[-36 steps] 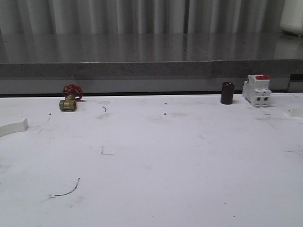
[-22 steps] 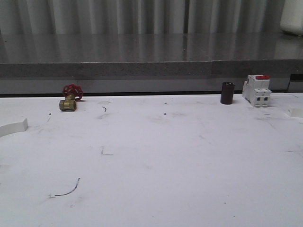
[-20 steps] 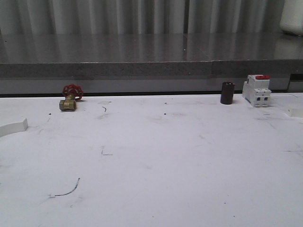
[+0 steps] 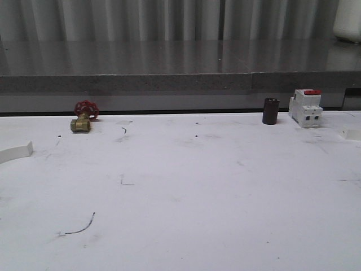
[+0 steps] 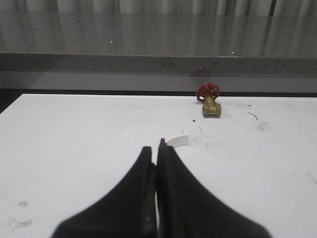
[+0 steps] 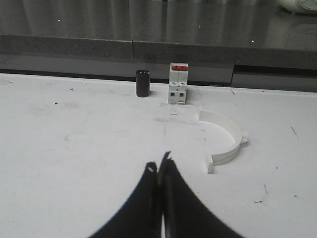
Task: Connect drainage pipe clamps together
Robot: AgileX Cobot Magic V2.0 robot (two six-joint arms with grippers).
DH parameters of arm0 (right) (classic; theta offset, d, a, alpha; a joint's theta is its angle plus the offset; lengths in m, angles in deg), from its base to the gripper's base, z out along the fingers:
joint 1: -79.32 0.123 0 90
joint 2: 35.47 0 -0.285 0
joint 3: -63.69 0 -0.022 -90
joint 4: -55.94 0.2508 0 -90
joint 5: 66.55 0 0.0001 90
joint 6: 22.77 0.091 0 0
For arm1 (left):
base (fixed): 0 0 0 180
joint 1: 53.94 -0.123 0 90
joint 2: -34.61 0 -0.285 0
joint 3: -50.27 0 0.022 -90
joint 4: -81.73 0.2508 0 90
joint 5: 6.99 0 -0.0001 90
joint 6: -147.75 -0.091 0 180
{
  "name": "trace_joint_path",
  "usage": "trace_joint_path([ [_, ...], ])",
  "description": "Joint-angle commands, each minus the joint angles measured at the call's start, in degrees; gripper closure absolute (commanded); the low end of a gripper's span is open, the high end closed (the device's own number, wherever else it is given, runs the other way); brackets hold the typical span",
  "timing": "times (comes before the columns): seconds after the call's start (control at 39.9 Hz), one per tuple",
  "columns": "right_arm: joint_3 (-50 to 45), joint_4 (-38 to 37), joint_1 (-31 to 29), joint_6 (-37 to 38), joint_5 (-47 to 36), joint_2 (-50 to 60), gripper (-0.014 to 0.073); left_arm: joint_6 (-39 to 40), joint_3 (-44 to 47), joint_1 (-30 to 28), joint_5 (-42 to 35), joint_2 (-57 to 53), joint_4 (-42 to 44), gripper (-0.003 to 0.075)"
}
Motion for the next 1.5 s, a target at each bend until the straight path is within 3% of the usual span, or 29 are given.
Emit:
trace_joint_path([
  [0.0,0.25,-0.19,0.11,-0.35,-4.33,0.91,0.0715,0.04,0.21,-0.13,-4.69,-1.13,-0.59,0.0741],
  [0.4,0.25,-0.19,0.11,-0.35,-4.33,0.91,0.0715,0.04,0.21,-0.13,-10.02,-1.13,-0.59,0.0741],
  [0.6,0.25,-0.19,0.11,-0.35,-4.33,0.91,0.0715,0.04,-1.55,-0.13,-25.73,-1.13,-0.59,0.0741],
  [0.73,0.25,-0.19,0.11,-0.35,-4.33,0.91,0.0715,0.04,-7.13,-0.13,-21.15,-0.3,0.18,0.0741],
  [0.95,0.25,-0.19,0.11,-0.35,-4.33,0.91,0.0715,0.04,-20.61,-0.13,0.25,10.01,6.81,0.0741],
  [1.05,0.25,-0.19,0.11,-0.35,-4.33,0.91,0.0715,0.04,-23.56,-0.13,3.02,15.73,6.02,0.0741],
  [1.18,0.25,-0.19,0.11,-0.35,-4.33,0.91,0.0715,0.04,-24.58,-0.13,1.16,20.05,6.02,0.0734],
  [1.23,0.25,-0.19,0.11,-0.35,-4.33,0.91,0.0715,0.04,-24.58,-0.13,0.25,20.63,6.02,0.0694],
  [1.28,0.25,-0.19,0.11,-0.35,-4.33,0.91,0.0715,0.04,-24.58,-0.13,0.07,20.89,6.02,0.0606],
  [1.43,0.25,-0.19,0.11,-0.35,-4.33,0.91,0.0715,0.04,-24.47,-0.13,0.07,20.97,5.93,0.0164],
  [1.48,0.25,-0.19,0.11,-0.35,-4.33,0.91,0.0715,0.04,-24.47,-0.13,0.07,20.97,5.93,0.0075],
])
